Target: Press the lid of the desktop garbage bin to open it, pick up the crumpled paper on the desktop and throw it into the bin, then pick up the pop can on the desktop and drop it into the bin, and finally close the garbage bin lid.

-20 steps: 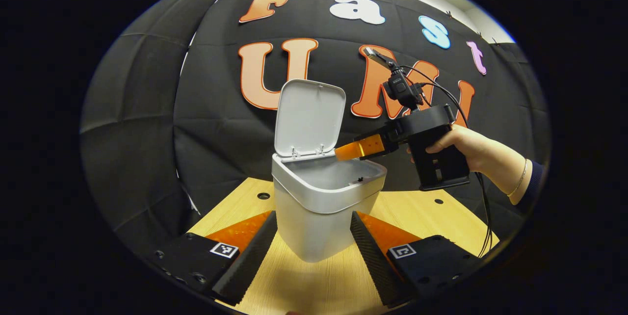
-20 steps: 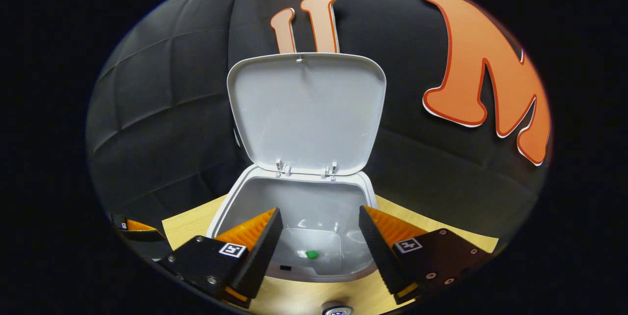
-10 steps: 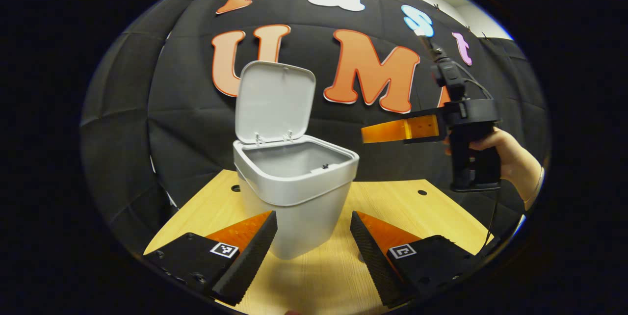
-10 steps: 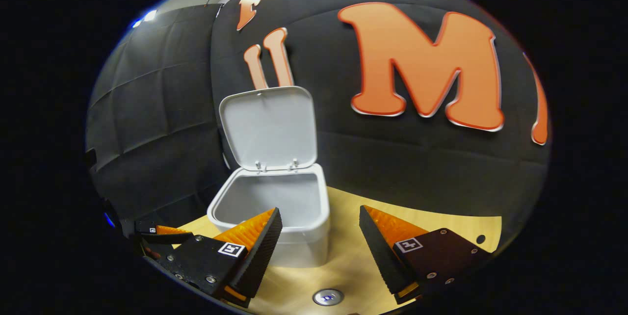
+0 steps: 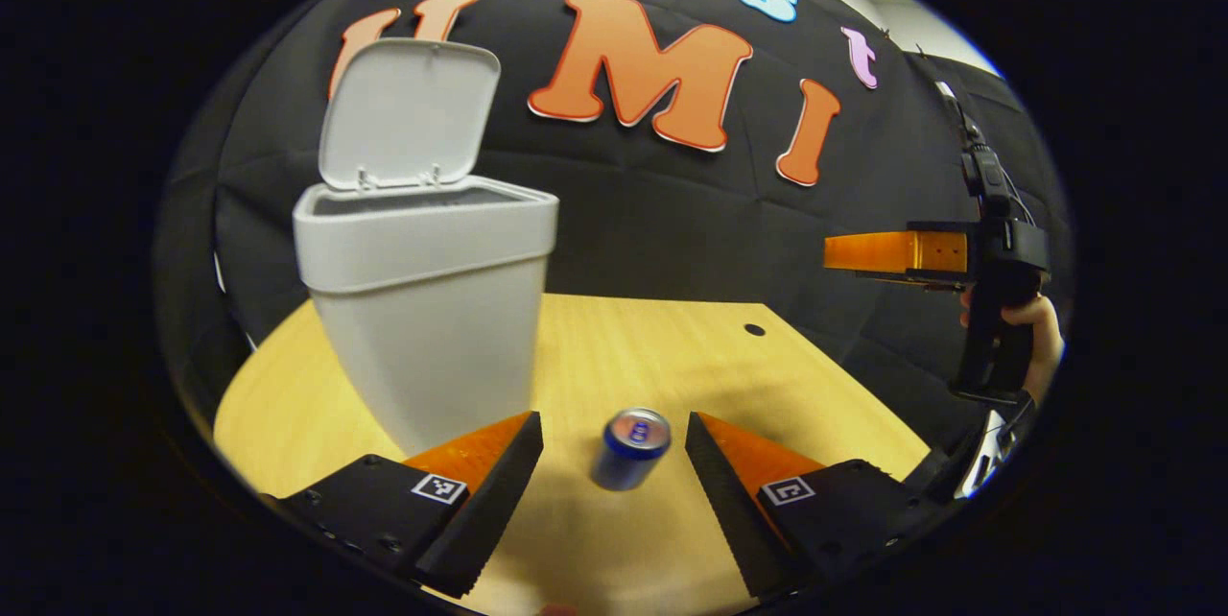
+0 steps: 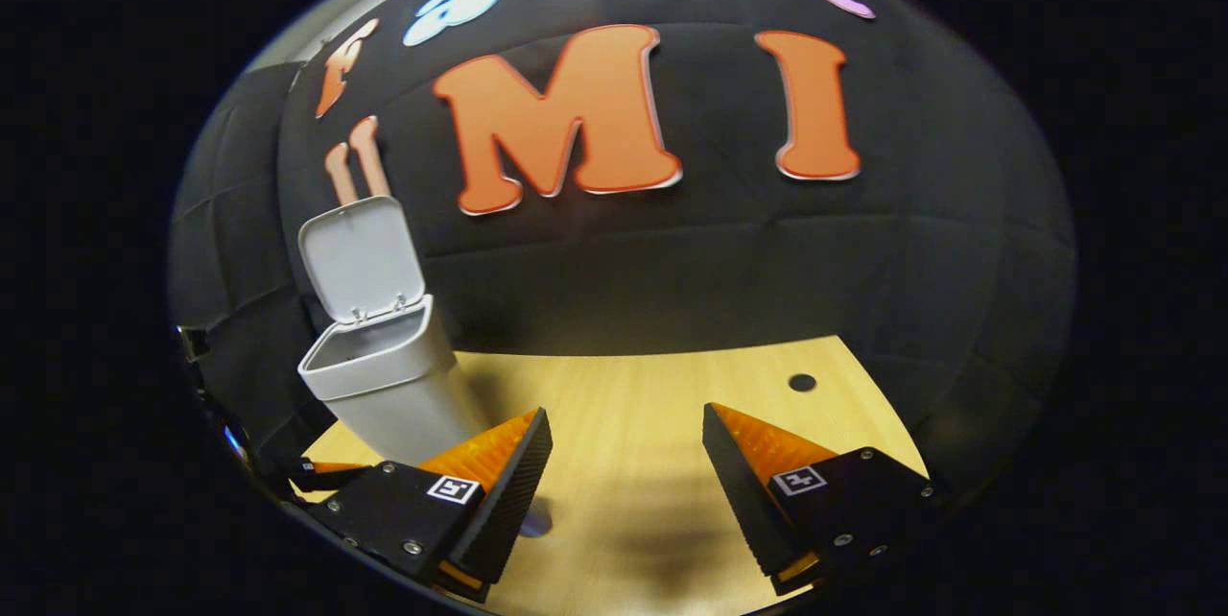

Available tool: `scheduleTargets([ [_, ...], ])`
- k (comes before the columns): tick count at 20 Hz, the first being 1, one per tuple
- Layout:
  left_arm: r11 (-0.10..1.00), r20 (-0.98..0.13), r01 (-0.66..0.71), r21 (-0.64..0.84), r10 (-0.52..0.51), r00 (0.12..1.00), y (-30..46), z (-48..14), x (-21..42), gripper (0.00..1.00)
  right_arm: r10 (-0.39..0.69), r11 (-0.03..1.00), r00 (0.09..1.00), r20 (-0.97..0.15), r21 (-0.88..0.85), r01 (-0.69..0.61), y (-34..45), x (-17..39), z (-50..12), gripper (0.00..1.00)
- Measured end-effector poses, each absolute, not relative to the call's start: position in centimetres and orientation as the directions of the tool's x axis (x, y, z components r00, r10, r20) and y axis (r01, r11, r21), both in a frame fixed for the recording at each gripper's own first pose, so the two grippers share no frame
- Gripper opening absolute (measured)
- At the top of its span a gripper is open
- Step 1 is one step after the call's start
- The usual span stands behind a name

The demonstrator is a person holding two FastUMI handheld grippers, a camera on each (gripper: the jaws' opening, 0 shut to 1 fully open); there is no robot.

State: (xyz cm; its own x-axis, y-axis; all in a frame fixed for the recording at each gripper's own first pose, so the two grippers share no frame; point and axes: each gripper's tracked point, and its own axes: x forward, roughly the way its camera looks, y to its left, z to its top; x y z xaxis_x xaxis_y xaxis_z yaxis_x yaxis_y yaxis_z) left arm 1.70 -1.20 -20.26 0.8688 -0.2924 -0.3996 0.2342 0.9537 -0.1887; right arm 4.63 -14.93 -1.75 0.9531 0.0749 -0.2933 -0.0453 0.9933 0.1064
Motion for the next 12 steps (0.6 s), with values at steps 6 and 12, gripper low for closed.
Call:
scheduleTargets([
  [6, 0.969, -0.563, 0.233, -0.089, -0.241, 0.790, -3.5, -28.7, 2.6, 0.95, -0.048, 0.993, 0.961, -0.273, 0.089, 0.075, -22.0, 2.4, -1.8, 0.95],
  [12, 0.974, -0.646, 0.207, -0.096, -0.219, 0.731, -4.4, -34.0, 5.3, 0.98, -0.040, 0.996, 0.958, -0.284, 0.071, 0.062, -22.8, 1.0, -1.9, 0.95],
])
